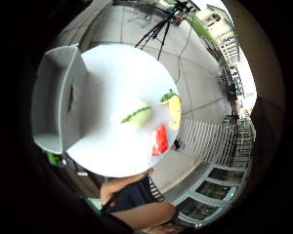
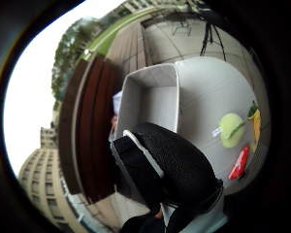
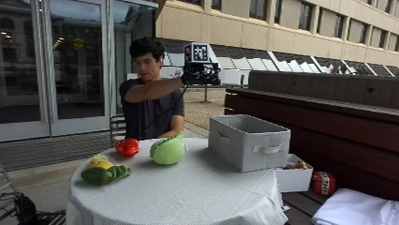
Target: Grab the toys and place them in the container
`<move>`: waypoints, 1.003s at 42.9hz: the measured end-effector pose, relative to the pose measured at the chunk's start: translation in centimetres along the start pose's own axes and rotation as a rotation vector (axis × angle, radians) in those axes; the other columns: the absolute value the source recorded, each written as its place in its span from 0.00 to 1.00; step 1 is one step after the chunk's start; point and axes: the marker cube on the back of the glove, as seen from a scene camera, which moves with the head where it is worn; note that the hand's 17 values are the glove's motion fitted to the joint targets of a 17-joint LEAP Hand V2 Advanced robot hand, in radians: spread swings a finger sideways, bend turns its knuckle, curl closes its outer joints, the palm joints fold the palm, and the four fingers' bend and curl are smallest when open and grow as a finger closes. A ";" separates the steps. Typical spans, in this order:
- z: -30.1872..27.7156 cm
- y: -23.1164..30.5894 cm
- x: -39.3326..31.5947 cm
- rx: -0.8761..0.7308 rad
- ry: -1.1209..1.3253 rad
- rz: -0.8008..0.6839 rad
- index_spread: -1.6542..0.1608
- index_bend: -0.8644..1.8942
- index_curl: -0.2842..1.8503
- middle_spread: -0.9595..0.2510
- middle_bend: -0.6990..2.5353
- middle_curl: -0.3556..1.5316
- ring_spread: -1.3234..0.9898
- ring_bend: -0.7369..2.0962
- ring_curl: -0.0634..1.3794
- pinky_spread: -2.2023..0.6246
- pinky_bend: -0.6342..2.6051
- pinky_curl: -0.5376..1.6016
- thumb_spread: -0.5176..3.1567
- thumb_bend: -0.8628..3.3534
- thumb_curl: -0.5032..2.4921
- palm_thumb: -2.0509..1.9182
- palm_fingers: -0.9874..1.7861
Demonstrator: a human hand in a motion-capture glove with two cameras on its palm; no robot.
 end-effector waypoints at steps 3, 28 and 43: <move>0.0 0.1 0.0 0.004 0.002 0.000 0.84 0.37 0.16 0.75 0.30 0.23 0.52 0.32 0.06 0.77 0.32 0.30 0.29 0.19 0.17 0.49 0.40; 0.0 5.5 9.4 0.108 0.120 -0.139 0.78 0.38 0.24 0.71 0.31 0.31 0.46 0.34 0.13 0.76 0.34 0.36 0.42 0.19 0.19 0.49 0.37; 5.6 13.2 21.5 0.059 0.053 0.000 0.77 0.38 0.26 0.70 0.31 0.34 0.45 0.35 0.17 0.77 0.33 0.38 0.40 0.18 0.20 0.48 0.36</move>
